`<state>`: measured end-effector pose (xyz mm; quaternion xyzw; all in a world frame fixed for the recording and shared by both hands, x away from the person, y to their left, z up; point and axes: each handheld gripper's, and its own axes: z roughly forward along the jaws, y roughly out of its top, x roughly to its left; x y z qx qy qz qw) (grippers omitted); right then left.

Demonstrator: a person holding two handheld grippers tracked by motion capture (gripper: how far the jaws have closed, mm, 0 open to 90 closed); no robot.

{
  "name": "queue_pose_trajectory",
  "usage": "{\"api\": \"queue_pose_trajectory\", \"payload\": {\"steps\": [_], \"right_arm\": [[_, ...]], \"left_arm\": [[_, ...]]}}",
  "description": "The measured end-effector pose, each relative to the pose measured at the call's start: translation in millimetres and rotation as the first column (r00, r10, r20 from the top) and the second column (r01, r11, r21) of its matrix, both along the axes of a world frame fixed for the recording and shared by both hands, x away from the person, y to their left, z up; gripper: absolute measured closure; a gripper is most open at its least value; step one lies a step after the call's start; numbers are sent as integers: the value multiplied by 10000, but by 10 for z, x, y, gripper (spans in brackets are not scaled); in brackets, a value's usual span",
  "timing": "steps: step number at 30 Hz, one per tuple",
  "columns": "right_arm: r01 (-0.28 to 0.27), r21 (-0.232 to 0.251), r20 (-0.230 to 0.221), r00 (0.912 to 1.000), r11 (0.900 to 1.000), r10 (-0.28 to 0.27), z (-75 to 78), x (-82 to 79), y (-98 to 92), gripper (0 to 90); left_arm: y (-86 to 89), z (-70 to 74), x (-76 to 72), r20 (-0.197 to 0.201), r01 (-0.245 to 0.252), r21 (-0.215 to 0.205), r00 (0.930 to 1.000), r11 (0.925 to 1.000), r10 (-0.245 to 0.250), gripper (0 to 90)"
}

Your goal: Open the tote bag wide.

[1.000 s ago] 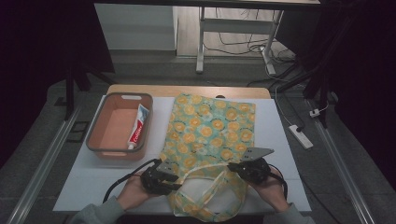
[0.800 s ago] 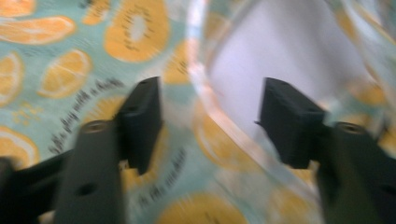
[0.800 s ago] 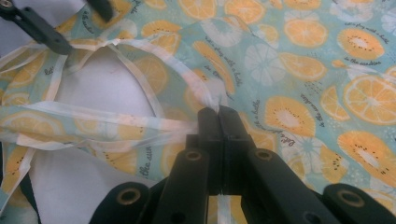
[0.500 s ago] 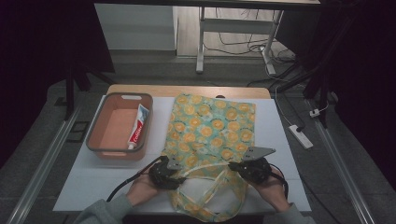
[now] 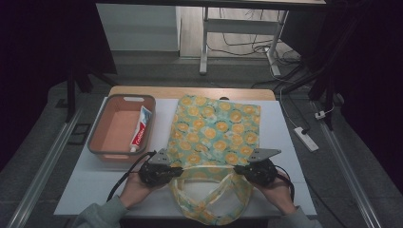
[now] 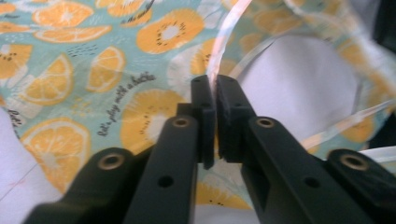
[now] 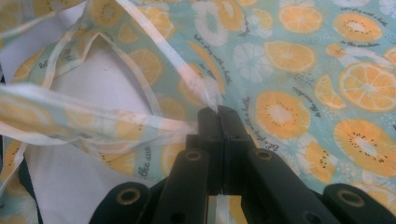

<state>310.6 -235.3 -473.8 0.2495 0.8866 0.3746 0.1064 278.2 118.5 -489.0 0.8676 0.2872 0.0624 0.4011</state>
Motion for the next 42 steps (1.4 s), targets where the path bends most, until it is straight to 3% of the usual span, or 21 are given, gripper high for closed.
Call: {"api": "queue_pose_trajectory", "payload": {"steps": [3,7,10,11,15,19,23,27,28,31,32,33,35,37,38,41,42], "right_arm": [[4,-19,75,10000,10000,-4,10,-10,11,894],[11,124,240,9997,9999,-14,46,-23,-4,894],[-87,379,528,9986,9992,67,125,-30,-1,895],[-199,688,750,9971,9974,147,217,-25,1,894],[-369,1044,1124,9933,9939,250,361,-8,21,894],[-546,1091,1490,9881,9925,380,469,13,69,894],[-595,1316,1426,9889,9895,405,521,25,73,894],[-810,1793,1472,9876,9805,547,638,-16,70,894],[-836,1817,1761,9830,9798,512,728,-32,79,894],[-724,1859,2004,9791,9799,344,808,3,77,894],[-539,1927,2062,9784,9798,132,849,94,62,894],[-539,1927,2062,9784,9798,132,849,94,62,894],[-238,2087,1903,9816,9777,-168,844,246,36,894],[129,2241,1310,9904,9745,-432,743,495,28,894],[129,2241,1310,9904,9745,-432,743,495,28,894],[472,2069,680,9957,9772,-625,587,690,41,894],[690,1971,127,9973,9780,-729,475,795,41,894]], "left_arm": [[-21,-43,37,-35,-4,282,10000,9996,5,879],[-2,-15,50,-135,26,166,9999,9999,-24,885],[63,47,91,-297,-46,-324,9996,9995,36,886],[105,74,121,-421,-90,-589,9991,9982,65,885],[204,138,168,-564,-236,-1290,9983,9914,164,885],[255,254,160,-41,-436,-1472,9990,9881,434,885],[284,470,184,503,-427,-1631,9974,9857,515,884],[288,730,224,1234,-374,-1620,9907,9861,579,884],[285,818,249,1407,-350,-1630,9883,9860,584,883],[264,937,358,1624,-428,-1486,9844,9880,671,883],[254,949,416,1623,-515,-1430,9839,9884,748,883],[246,943,487,1495,-546,-1455,9858,9879,765,883],[220,884,645,1203,-645,-1366,9894,9885,812,883],[190,814,747,1035,-784,-1195,9905,9897,909,883],[171,772,797,950,-856,-1106,9908,9902,963,883],[106,649,935,720,-1078,-800,9909,9910,1136,881],[93,622,966,617,-1110,-755,9914,9909,1157,881]]}}
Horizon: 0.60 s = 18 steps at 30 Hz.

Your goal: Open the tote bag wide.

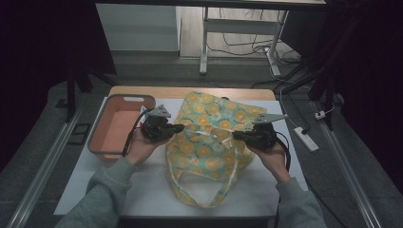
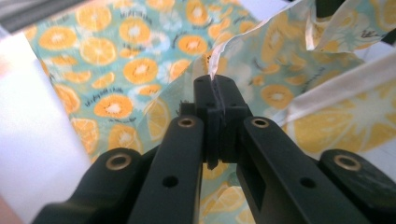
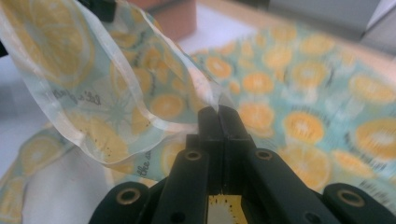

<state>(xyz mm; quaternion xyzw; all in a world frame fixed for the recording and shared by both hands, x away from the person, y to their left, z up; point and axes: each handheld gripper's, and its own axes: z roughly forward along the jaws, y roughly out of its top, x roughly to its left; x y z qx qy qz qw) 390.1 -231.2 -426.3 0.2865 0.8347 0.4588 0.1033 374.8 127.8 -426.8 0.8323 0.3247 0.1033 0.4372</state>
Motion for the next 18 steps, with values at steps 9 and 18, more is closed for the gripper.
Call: {"api": "queue_pose_trajectory", "payload": {"steps": [9,18], "right_arm": [[331,-928,-1336,9900,9951,-454,-473,207,-29,893],[160,-1762,-2003,9784,9842,-517,-720,222,-5,833]], "left_arm": [[-191,-266,206,-832,-201,923,9961,9955,279,880],[-323,-406,252,-1341,-156,1546,9903,9879,366,878]]}}
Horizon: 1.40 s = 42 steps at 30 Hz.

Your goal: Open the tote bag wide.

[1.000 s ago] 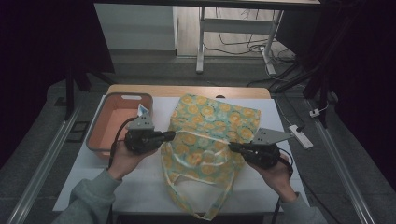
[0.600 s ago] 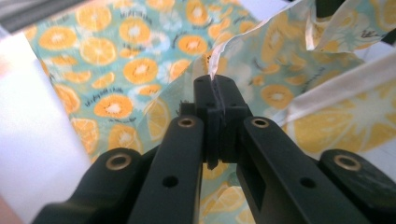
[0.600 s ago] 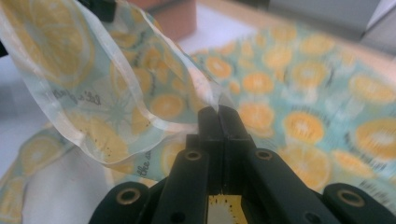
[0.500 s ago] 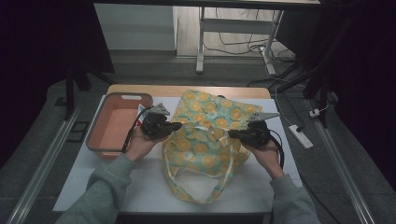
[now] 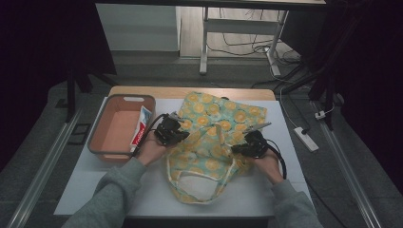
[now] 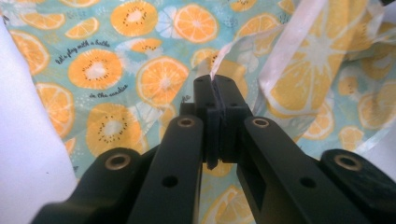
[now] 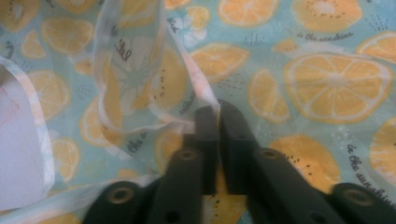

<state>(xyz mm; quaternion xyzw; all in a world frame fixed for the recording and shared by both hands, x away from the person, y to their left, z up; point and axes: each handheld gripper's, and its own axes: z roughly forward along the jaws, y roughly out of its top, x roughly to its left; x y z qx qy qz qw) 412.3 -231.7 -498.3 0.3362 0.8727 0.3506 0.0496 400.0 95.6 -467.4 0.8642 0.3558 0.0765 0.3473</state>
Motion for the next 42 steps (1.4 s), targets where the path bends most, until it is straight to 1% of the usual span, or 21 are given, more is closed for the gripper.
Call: {"api": "queue_pose_trajectory", "payload": {"steps": [1,2,3,7,9,12,14,18,19,20,23,25,26,27,28,31,33,35,40,41,42], "right_arm": [[55,-54,163,9999,10000,-54,42,-31,-9,683],[55,-54,163,9999,10000,-54,42,-31,-9,683],[151,26,338,9993,9999,-151,95,-59,-20,628],[-187,819,1299,9915,9965,80,437,-262,-79,471],[-557,943,1534,9873,9940,407,574,-348,-74,412],[-865,787,1755,9819,9931,716,689,-416,13,330],[-904,723,1764,9813,9933,764,699,-412,103,280],[-657,-136,1754,9822,9977,670,572,-284,388,188],[-414,-57,1432,9888,9991,418,482,-146,458,176],[-414,-57,1432,9888,9991,418,482,-146,458,176],[-146,32,893,9959,9999,142,342,55,531,177],[-160,-46,656,9977,9999,162,251,160,580,212],[-304,-87,375,9988,9995,307,179,231,615,299],[-304,-87,375,9988,9995,307,179,231,615,299],[-440,-52,178,9989,9990,441,133,267,634,355],[-709,-191,-289,9971,9973,703,52,305,664,597],[-919,-24,-557,9942,9958,916,34,308,656,787],[-863,166,-592,9944,9961,871,70,298,629,867],[-571,662,-271,9979,9962,590,168,260,594,882],[-477,863,92,9988,9951,471,236,243,583,883],[-477,863,92,9988,9951,471,236,243,583,883]], "left_arm": [[-8,-7,1,11,-15,40,10000,10000,15,878],[-15,-12,4,-28,-18,38,10000,10000,18,878],[-23,-16,5,-55,-6,55,10000,10000,6,879],[-33,-29,10,-108,28,102,9999,9999,-26,879],[-32,-34,15,-124,31,124,9999,9999,-30,878],[-32,-37,20,-133,40,128,9999,9999,-38,878],[-40,-43,21,-143,83,137,9999,9999,-81,878],[-50,-54,21,-165,73,128,9998,9999,-71,877],[-47,-55,23,-181,86,117,9998,9999,-84,877],[-44,-56,25,-191,95,115,9998,9999,-93,877],[-35,-57,30,-188,65,84,9998,9999,-63,876],[-31,-57,33,-198,43,46,9998,10000,-42,876],[-28,-57,35,-204,33,37,9998,10000,-32,875],[-25,-56,35,-200,24,21,9998,10000,-24,875],[-24,-55,35,-188,20,9,9998,10000,-20,874],[-18,-48,35,-149,58,-19,9999,10000,-58,872],[-19,-51,36,-153,75,-32,9999,10000,-75,870],[-19,-50,34,-144,82,-40,9999,10000,-83,860],[23,17,-2,79,87,-462,9999,9989,-83,795],[50,49,-15,189,121,-607,9998,9981,-110,672],[74,77,-30,294,141,-715,9995,9973,-120,672]]}}
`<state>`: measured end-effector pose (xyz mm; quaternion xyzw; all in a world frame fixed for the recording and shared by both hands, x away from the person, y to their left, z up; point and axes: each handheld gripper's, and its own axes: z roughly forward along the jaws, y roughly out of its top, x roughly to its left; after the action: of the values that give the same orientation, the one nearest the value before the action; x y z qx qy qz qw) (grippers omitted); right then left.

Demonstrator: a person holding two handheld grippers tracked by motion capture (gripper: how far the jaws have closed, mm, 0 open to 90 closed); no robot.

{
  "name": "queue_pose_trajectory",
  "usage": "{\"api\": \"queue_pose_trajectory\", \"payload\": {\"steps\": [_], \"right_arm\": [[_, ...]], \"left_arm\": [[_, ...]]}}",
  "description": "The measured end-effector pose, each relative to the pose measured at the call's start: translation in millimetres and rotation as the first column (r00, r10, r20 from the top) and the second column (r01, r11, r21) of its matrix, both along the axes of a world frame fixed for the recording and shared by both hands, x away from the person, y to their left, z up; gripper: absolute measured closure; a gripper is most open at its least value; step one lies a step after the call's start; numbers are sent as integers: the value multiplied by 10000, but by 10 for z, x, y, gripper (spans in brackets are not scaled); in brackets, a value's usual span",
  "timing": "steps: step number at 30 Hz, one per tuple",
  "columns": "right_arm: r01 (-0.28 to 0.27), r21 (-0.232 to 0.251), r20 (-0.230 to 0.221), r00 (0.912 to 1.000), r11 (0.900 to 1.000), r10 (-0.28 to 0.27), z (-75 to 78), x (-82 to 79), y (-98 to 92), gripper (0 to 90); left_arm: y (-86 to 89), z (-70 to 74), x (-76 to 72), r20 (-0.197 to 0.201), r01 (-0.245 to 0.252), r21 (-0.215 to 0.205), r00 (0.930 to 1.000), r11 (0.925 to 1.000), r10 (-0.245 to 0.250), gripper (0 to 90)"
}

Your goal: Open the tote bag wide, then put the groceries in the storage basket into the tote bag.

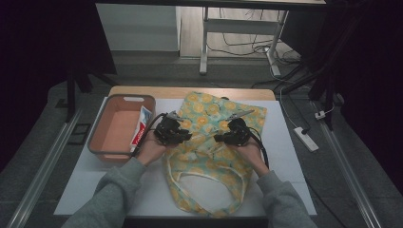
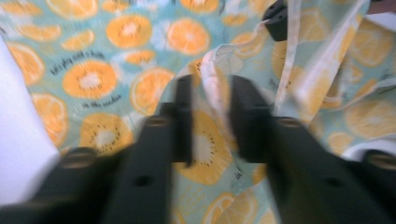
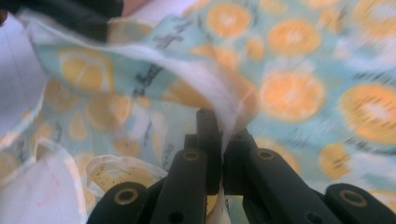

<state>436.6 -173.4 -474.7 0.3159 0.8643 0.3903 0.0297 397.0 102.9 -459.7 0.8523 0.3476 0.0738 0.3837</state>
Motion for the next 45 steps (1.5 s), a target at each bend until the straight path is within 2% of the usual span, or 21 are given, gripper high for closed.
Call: {"api": "queue_pose_trajectory", "payload": {"steps": [2,3,6,10,15,19,26,32,45], "right_arm": [[147,223,270,9995,9996,-153,82,-4,-18,884],[212,374,375,9990,9991,-226,122,-2,-31,884],[476,638,599,9969,9968,-514,212,17,-75,884],[758,862,646,9946,9934,-815,246,74,-125,884],[969,996,546,9932,9903,-1026,217,141,-162,884],[985,1061,581,9928,9895,-1050,210,136,-177,883],[856,1105,698,9932,9902,-936,230,100,-168,883],[758,1165,757,9935,9903,-849,255,72,-176,883],[588,1195,888,9936,9911,-697,282,39,-188,882]], "left_arm": [[88,94,-50,332,72,-311,9994,9995,-62,572],[124,131,-71,362,50,-455,9993,9990,-34,539],[234,219,-124,463,80,-540,9989,9985,-55,469],[389,296,-183,436,-41,-592,9990,9982,67,425],[555,343,-234,510,-284,-467,9982,9985,308,378],[668,343,-234,533,-530,-387,9971,9978,550,349],[850,302,-156,302,-978,-333,9946,9947,988,320],[1020,292,-100,232,-1519,-398,9880,9876,1529,314],[1213,211,27,199,-2328,-70,9723,9725,2329,291]]}}
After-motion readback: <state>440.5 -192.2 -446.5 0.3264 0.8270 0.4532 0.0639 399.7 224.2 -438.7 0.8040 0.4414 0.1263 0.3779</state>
